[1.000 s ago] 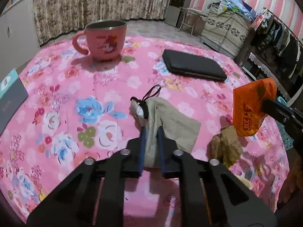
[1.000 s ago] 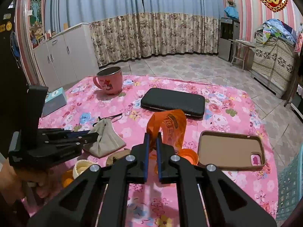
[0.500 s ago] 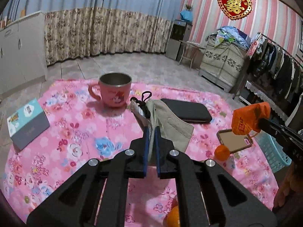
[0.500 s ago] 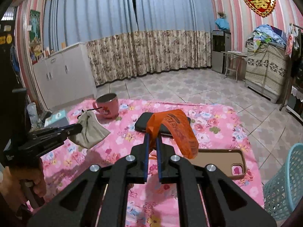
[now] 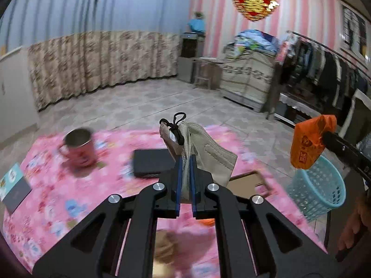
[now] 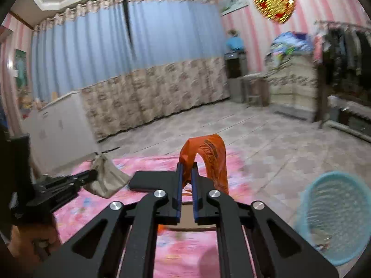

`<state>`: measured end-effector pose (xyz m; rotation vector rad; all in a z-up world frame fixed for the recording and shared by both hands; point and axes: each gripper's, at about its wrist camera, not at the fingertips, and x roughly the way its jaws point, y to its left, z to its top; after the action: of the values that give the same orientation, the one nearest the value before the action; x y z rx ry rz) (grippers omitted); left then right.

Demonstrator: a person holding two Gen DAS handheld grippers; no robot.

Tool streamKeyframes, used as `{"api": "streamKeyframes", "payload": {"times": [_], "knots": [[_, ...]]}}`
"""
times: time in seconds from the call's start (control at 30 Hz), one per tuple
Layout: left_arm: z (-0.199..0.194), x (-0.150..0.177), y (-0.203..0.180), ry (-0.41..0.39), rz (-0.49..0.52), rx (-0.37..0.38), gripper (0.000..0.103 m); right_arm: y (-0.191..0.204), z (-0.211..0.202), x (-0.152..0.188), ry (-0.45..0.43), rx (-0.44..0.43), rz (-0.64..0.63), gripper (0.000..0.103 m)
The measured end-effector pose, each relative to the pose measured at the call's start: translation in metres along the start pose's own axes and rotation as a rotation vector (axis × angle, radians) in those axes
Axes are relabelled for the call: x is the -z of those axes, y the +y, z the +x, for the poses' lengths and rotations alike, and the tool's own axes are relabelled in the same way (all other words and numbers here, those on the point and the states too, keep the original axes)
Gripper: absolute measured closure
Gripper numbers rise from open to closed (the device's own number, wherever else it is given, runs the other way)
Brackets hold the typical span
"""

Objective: Collect trash
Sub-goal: 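Carry the orange wrapper and beige bag over the blue basket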

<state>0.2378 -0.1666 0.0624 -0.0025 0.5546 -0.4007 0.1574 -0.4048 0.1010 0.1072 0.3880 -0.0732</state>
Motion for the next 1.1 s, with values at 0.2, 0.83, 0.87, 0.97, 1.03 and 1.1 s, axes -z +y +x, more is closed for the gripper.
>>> {"api": "streamKeyframes", "payload": {"times": [0.2,0.83,0.87,0.97,1.03,1.1], "knots": [[0.025,-0.022,-0.104,-0.017,0.113,0.097,0.098,-0.071,-0.023,0.005,0.009,0.215,-0.008,0.096],[0.081,-0.017,-0.277,0.024,0.221,0.326,0.098,-0.207,-0.047,0.035,0.032,0.35,0.189,0.096],[0.081,-0.018,-0.278,0.025,0.221,0.331,0.098,-0.206,-0.047,0.034,0.031,0.349,0.19,0.096],[0.081,-0.017,-0.287,0.028,0.227,0.338,0.098,-0.207,-0.048,0.035,0.034,0.35,0.19,0.096],[0.08,-0.015,-0.291,0.03,0.231,0.341,0.098,-0.207,-0.049,0.035,0.036,0.356,0.191,0.096],[0.079,-0.014,-0.294,0.032,0.233,0.347,0.098,-0.21,-0.049,0.035,0.039,0.361,0.197,0.096]]}}
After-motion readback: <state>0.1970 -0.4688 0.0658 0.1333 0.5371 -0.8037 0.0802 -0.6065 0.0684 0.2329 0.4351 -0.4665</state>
